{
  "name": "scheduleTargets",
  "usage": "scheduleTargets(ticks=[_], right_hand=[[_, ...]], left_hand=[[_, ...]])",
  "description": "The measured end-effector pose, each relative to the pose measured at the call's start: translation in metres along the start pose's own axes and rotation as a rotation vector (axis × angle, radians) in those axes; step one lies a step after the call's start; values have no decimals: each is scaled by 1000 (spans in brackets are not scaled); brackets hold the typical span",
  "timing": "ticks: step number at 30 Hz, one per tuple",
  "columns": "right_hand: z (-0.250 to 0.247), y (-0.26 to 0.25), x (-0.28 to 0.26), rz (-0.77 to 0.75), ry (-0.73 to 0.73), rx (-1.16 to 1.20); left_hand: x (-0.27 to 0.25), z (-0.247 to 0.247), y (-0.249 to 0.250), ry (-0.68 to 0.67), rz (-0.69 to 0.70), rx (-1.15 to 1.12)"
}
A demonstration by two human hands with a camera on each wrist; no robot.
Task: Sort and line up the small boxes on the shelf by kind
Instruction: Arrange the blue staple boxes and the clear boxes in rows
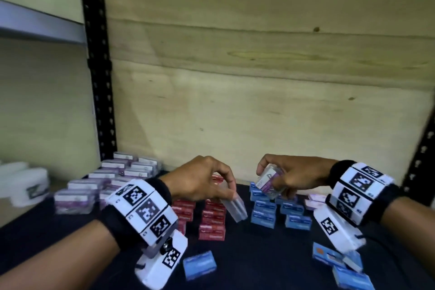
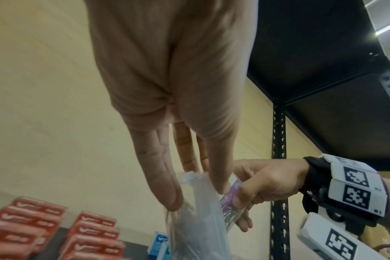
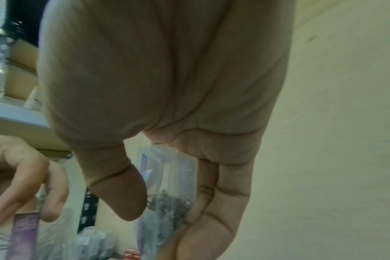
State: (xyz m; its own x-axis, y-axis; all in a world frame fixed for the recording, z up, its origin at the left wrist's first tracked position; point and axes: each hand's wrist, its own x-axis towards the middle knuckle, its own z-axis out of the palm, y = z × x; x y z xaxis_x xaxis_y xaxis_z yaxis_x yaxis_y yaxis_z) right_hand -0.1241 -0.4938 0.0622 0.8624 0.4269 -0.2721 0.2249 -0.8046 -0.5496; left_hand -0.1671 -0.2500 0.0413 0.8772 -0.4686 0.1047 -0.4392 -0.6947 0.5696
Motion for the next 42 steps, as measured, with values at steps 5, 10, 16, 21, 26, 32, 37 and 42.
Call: scheduleTargets(ticks=[5,10,16,21,26,32,37,42], right_hand=[[15,-26,21,-45,-48,-69],[27,-47,38,-99,-59,-83],[45,-77,64,-183,-98,-64],[67,-104,86,-243,-165,-65],[91,-127,103,-320,-183,-96],[121,-154,114,-340,-219,-121],[140,-168,113,-405,-194,-401],[151,-176,112,-471,-176,-473]], left_hand=[[-22,-13,-19,69,-25,-75],[-43,-31,-36,83,-61,-147],[-73,-58,-66,101,-76,-143],[-99,-71,-86,128,-77,-52],[-119,-84,-100,86,-195,72],[-138,-92,-117,91,-406,127],[-143,-94,-132,-29,-444,218],[-143,-92,-149,-137,-455,220]])
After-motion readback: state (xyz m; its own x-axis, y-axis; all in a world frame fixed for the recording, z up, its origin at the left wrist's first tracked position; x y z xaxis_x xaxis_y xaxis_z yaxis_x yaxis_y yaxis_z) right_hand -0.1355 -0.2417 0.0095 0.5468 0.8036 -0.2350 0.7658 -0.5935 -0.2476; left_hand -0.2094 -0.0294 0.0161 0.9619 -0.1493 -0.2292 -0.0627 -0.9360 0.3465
